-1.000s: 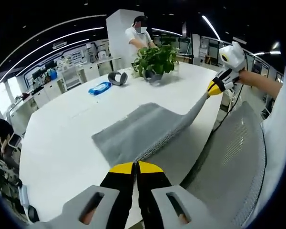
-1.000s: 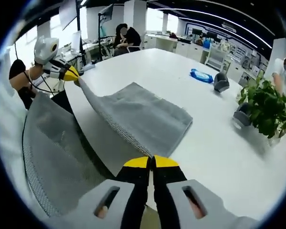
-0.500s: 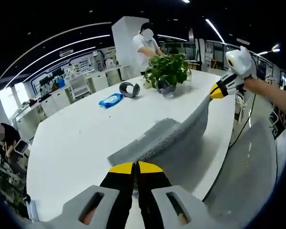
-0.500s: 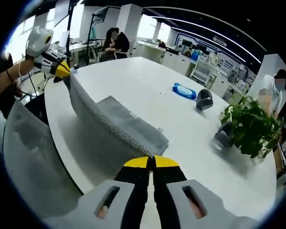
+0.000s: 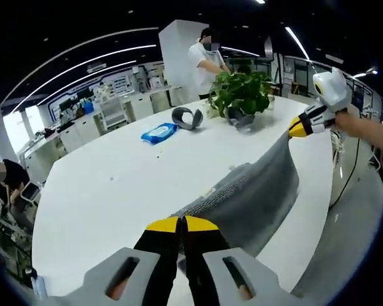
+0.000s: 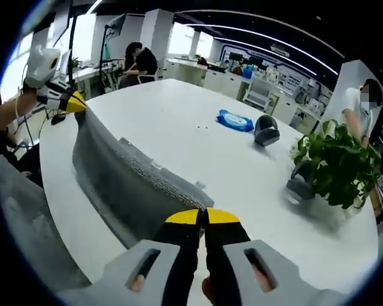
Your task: Fold the towel on the table until its edges align and the towel forms a compact rectangular stack.
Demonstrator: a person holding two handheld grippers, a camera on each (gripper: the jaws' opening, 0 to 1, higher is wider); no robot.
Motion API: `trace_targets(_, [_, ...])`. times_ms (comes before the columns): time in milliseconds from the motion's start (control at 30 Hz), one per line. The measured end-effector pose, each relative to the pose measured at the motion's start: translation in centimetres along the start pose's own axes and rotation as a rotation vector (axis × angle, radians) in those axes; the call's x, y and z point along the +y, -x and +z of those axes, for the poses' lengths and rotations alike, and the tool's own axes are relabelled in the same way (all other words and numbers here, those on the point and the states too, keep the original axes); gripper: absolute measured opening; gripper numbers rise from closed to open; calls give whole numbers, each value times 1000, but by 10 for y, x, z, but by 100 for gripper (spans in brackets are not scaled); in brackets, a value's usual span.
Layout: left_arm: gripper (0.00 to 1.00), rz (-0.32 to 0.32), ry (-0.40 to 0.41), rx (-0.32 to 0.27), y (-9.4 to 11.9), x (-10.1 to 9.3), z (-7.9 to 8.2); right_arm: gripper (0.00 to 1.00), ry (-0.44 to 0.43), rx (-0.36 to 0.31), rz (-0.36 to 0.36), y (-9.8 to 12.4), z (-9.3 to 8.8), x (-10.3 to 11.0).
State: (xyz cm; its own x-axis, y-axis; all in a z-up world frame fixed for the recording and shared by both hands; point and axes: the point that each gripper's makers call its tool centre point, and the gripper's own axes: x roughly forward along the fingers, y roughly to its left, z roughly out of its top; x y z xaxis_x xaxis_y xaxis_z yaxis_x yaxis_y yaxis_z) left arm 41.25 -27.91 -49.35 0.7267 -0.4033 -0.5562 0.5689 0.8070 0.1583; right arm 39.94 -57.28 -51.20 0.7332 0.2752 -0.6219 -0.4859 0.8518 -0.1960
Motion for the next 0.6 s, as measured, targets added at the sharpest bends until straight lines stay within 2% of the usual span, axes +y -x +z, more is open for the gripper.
trace_targets(133, [2, 18, 11, 22, -24, 7, -9, 0, -30, 7, -10, -23, -4, -5])
trace_targets(233, [2, 47, -20, 39, -43, 10, -20, 0, -65, 27, -33, -45, -14, -7])
trace_targets(400, [2, 55, -31, 74, -68, 12, -35, 0, -58, 71, -58, -71, -32, -6])
trace_targets(500, [2, 63, -3, 77, -79, 16, -41, 0, -70, 77, -73, -82, -38, -7])
trace_targets(600, [2, 71, -10, 61, -88, 17, -47, 0, -92, 88, -84, -91, -42, -8])
